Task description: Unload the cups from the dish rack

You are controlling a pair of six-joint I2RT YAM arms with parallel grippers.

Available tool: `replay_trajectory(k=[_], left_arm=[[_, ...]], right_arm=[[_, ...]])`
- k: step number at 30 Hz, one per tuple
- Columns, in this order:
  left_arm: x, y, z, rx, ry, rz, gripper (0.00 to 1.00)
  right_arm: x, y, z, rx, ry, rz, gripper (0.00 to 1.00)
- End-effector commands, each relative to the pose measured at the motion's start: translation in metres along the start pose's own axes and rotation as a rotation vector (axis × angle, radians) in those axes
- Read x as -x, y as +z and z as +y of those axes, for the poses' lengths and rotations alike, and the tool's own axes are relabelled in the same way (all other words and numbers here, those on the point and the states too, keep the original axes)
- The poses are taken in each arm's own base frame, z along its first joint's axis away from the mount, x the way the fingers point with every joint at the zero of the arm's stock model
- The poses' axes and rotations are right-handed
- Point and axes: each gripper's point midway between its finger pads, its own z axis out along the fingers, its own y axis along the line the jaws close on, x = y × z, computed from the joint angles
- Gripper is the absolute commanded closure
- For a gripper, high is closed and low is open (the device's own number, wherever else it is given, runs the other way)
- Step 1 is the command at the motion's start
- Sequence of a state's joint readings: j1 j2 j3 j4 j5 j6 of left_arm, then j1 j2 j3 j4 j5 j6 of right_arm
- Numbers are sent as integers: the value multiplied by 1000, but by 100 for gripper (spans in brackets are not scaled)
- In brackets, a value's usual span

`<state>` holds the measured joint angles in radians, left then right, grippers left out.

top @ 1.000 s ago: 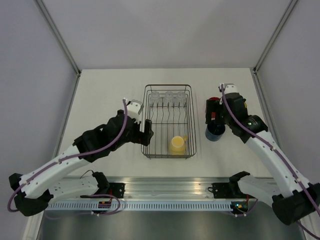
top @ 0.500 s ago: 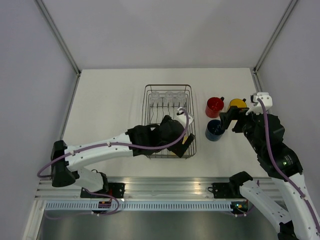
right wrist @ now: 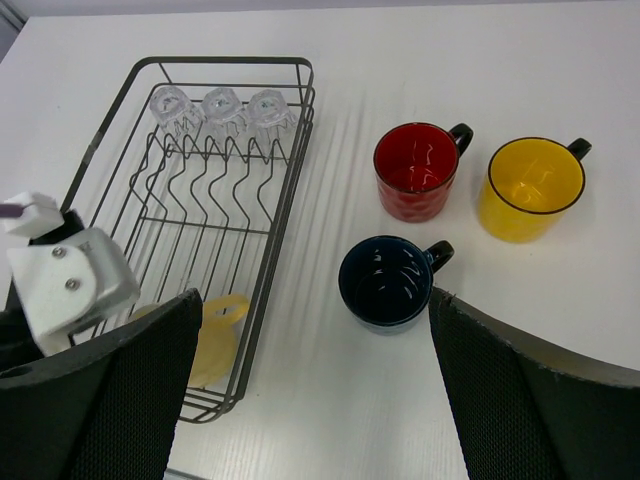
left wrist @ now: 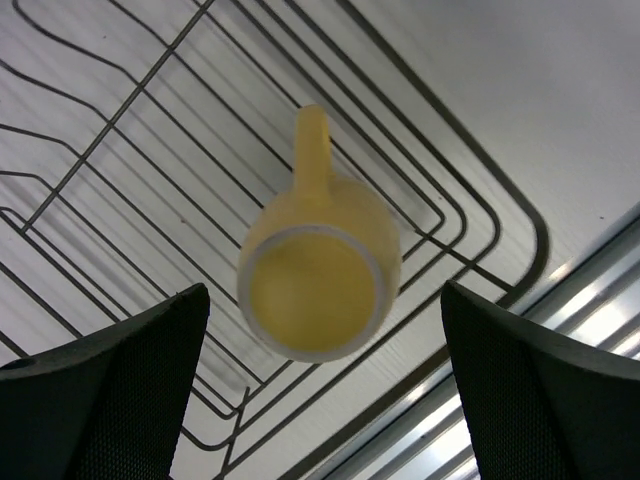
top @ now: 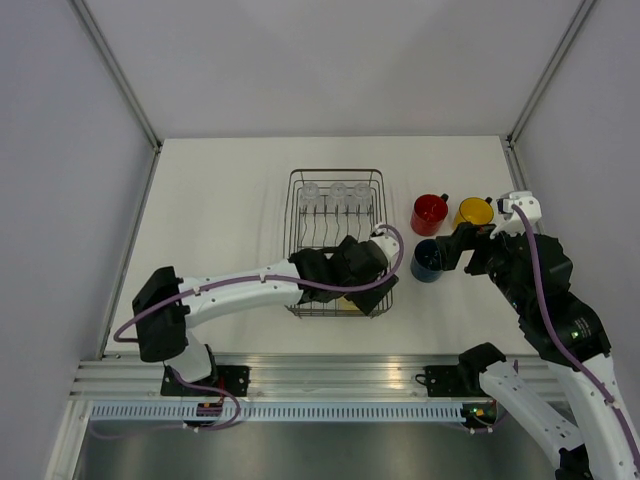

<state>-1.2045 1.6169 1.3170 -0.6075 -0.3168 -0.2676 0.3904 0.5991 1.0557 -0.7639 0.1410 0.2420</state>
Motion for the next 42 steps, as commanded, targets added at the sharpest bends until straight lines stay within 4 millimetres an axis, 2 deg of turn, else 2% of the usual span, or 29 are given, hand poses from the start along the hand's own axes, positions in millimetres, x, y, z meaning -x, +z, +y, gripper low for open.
replay_trajectory(k=[1, 13, 21, 25, 28, 29, 31, 32, 34, 35, 41, 42], left_arm=[[6, 12, 9, -37, -24, -24, 0], [-25, 48, -6, -103, -7, 85, 2], [-35, 58, -7, -106, -22, 115, 10], [-38, 60, -3, -106, -40, 122, 18], [-36, 58, -2, -107, -48, 114, 37], [-35, 57, -2, -108, -49, 109, 52], [-31, 54, -2, -111, -55, 100, 69], [-25, 48, -1, -116, -62, 79, 82], [-18, 42, 0, -112, -69, 57, 95], [-10, 35, 2, -110, -82, 28, 98], [17, 4, 21, -42, -146, -84, 98], [25, -7, 25, -34, -159, -120, 98]], right_arm=[[7, -5, 6, 37, -5, -25, 2], [4, -2, 8, 48, -13, -14, 2], [2, -3, 9, 60, -24, -12, 2], [1, -1, 10, 64, -28, -8, 2], [0, -1, 10, 65, -26, -6, 2], [1, -1, 10, 67, -28, -8, 2], [0, 0, 11, 69, -26, -5, 2], [1, -1, 11, 71, -24, -11, 2], [-1, 0, 12, 80, -24, -9, 2], [0, -1, 13, 82, -27, -13, 2], [4, -5, 16, 108, -31, -45, 2], [5, -6, 17, 112, -33, -49, 2]])
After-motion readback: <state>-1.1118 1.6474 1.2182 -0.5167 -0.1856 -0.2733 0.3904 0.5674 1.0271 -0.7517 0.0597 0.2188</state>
